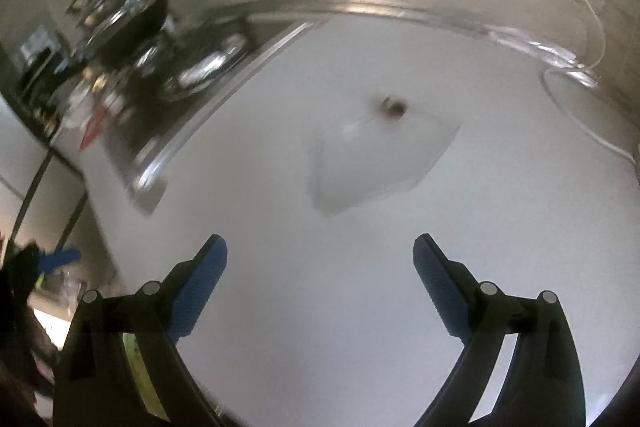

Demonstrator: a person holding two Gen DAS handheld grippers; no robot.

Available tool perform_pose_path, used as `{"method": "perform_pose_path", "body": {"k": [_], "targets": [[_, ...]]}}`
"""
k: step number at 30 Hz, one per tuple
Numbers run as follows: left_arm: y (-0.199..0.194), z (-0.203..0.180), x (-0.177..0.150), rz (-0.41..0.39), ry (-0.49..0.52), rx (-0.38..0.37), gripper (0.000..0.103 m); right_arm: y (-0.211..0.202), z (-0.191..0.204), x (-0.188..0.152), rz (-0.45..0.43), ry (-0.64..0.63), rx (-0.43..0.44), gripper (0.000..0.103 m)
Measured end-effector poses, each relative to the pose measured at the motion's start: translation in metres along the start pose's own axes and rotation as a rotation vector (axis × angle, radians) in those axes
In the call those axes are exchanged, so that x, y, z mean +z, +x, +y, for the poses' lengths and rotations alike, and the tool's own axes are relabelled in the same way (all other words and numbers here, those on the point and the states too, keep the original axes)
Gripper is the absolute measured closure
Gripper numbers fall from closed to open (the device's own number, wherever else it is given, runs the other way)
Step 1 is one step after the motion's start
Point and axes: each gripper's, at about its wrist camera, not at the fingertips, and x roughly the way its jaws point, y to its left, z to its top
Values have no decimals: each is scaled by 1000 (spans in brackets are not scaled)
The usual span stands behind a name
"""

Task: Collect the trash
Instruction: 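Move both tools back over the counter toward the clear plastic tray, then grasp the brown nut with the right tool while the left tool grasps the clear plastic tray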

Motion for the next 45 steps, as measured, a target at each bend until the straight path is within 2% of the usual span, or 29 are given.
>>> {"method": "perform_pose_path", "body": {"k": [2,8,10,13,21,30,36,45], "targets": [[10,-6,12,-2,9,-11,8,12,-12,19,-15,8,1,9],[40,-18,47,-10,23,-45,8,50,-26,47,-30,-32,-4,11],[48,-18,54,-12,21,-49,8,62,-31,53,-28,-40,1,26],[62,-15,65,-9,-6,-73,8,73,-41,60,-24,-14,22,42],[81,-9,76,-11,-42,-91,8,92,-46,70,-34,-20,-22,58],[93,-19,86,-19,-22,-90,8,106,-46,77,-34,-58,-63,61],[97,-21,90,-11,-12,-99,8,110,-48,81,-27,-75,-56,78],[103,-22,92,-8,-6,-91,8,104,-52,79,-36,-58,-33,78]]}}
